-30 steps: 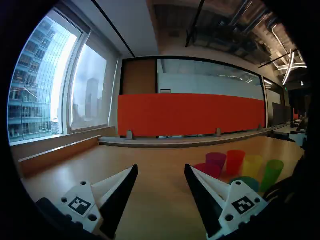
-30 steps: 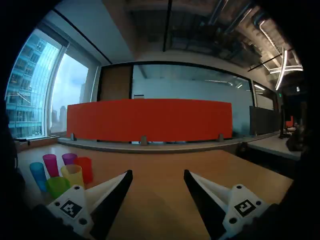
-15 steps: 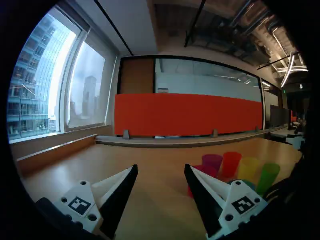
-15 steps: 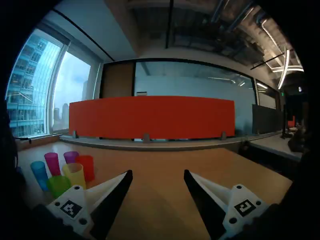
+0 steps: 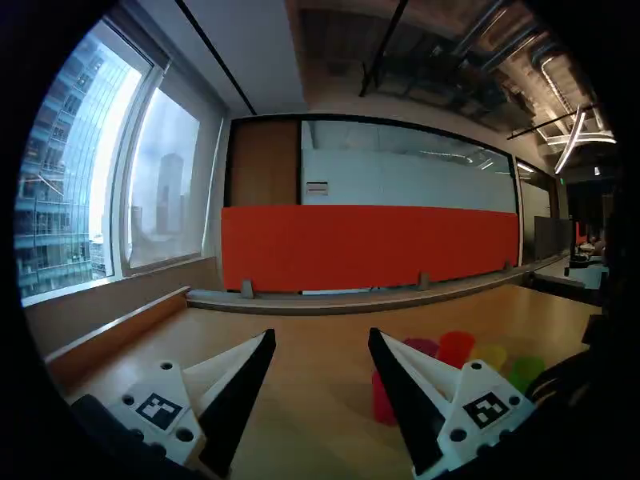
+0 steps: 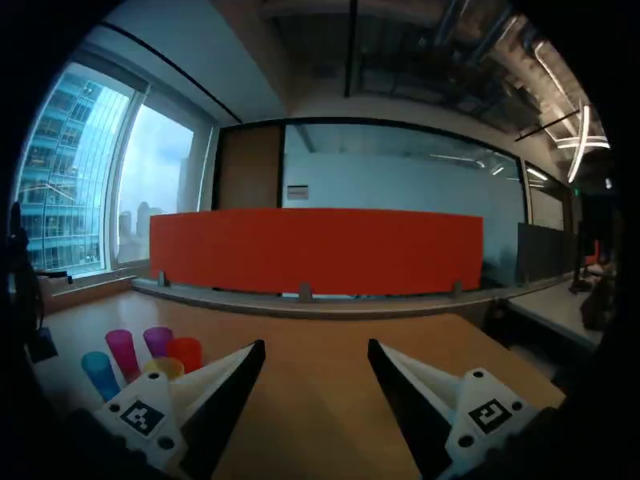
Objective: Pour water
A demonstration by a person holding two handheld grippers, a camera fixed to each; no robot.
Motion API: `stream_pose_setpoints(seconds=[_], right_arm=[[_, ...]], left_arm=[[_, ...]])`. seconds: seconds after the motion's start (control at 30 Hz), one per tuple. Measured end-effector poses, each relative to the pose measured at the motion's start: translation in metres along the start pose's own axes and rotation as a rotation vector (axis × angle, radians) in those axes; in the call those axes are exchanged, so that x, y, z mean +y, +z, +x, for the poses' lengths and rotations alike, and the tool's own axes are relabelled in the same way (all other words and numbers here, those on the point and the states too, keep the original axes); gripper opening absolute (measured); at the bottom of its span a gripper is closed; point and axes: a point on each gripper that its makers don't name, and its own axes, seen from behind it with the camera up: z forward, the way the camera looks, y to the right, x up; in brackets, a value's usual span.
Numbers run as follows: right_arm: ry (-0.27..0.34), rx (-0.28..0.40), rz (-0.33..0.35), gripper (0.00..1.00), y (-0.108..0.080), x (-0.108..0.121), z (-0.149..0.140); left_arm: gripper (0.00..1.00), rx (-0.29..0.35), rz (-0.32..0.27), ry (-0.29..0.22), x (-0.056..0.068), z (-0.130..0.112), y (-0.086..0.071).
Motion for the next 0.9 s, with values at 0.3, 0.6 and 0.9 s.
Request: stream_pose_setpoints(seconds=[0.3, 0.6, 0.9], right_arm=[[0.014, -0.025, 0.046, 0.99, 0.006, -0.006, 0.052], [0.060, -0.023, 0.092, 0.99, 0.012, -0.015, 0.098], [0.076, -0.009, 0.133, 0.99, 0.013, -0.022, 0.130]], left_arm=[[0.86, -0.007, -0.052, 0.000, 0.006, 0.056, 0.008], [0.86, -0.038, -0.100, 0.019, 0.012, 0.089, 0.013], [0.86, -0.058, -0.157, 0.027, 0.017, 0.110, 0.015]])
